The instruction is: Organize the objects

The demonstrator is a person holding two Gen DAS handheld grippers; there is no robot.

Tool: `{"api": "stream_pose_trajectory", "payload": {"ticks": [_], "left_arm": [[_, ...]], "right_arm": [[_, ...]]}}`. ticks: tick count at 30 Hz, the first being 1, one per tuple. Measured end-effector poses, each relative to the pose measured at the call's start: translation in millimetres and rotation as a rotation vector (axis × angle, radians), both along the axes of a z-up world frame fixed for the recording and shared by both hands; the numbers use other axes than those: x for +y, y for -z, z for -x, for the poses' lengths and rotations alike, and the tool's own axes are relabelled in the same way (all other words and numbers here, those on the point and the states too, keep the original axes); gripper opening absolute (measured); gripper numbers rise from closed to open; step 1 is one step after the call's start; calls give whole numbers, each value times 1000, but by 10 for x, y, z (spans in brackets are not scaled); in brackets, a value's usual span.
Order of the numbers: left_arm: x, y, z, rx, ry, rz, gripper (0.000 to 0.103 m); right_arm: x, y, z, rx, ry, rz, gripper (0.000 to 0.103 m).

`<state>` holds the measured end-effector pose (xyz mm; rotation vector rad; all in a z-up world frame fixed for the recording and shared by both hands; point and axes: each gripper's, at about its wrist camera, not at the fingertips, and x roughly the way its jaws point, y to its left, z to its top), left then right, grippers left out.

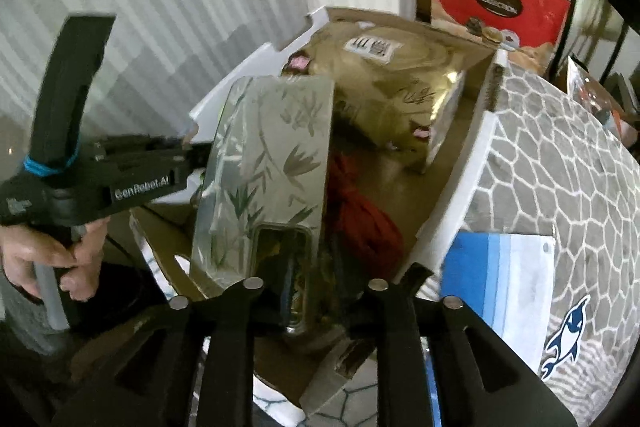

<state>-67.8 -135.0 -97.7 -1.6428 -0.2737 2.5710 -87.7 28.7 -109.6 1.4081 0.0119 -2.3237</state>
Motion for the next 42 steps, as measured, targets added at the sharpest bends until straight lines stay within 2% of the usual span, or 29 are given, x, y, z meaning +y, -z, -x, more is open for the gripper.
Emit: {"api": "stream_pose_trajectory", "payload": {"ticks": [2,5,8,20,21,25,33,42], "left_arm": [[5,6,-5,3,1,6,15],[18,17,-13,6,-2,10,15],[24,21,-9,5,-2,11,15],[27,16,-10,5,-1,7,15],[28,15,-10,5,-1,6,15],[21,8,-11,6,0,-1,15],[4,11,-10,5,2,-7,15],[4,12,-5,4,1,-5,15]], "right_arm": [[82,-92,-30,19,29,12,28],[242,-207,-60,40,84,37,29],[291,-260,-94,50,90,48,30],[-95,60,-116,1,-24,-102,30],[-106,62,-119,8,-29,-117,28],[-149,62,-130,48,-50,-215,7],[-92,-105,-42,112,-57,-282,6],[-165,-8,-71,116,-159,-387,9]]}}
